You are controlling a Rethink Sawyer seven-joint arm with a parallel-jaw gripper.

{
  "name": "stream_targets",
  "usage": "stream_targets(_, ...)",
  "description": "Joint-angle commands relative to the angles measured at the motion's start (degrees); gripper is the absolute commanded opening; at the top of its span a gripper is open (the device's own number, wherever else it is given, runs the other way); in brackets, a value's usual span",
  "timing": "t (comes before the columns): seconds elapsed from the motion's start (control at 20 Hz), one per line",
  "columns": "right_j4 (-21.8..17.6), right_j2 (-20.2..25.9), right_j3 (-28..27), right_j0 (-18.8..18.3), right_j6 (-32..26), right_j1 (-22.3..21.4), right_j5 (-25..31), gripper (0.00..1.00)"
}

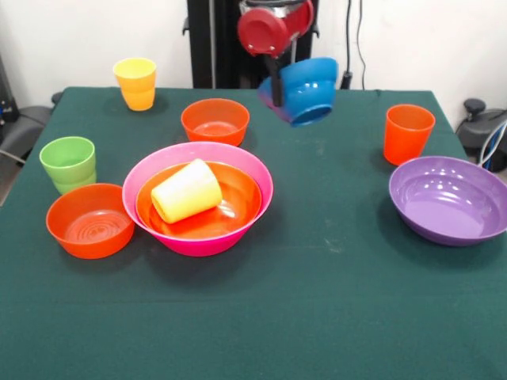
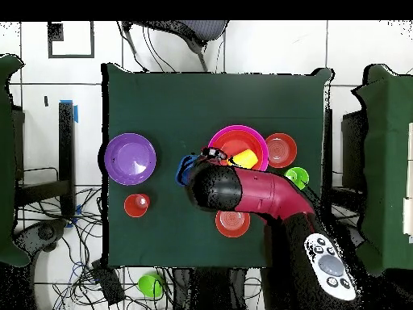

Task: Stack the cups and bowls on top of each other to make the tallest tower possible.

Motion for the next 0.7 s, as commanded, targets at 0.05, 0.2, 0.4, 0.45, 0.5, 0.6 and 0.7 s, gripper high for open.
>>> stream_targets(0.05,1.9,9.5,8.9,-2.7,13.6,5.5,-8.4,0.0)
stream_targets(0.2,0.8,9.0,8.8,-2.7,14.1,7.3,-10.5,0.0)
stream_targets(0.4,-0.3,5.8,7.2,0.2,15.1,9.5,-12.3,0.0)
stream_targets(0.45,-0.2,5.4,7.0,0.6,15.2,9.6,-12.6,0.0)
stream_targets(0.5,-0.6,2.9,6.0,2.6,15.4,9.5,-11.9,0.0)
stream_targets(0.6,-1.5,0.2,4.8,4.5,14.9,9.5,-11.4,0.0)
stream_targets(0.7,-1.9,-1.6,3.9,6.0,14.3,9.6,-10.8,0.0)
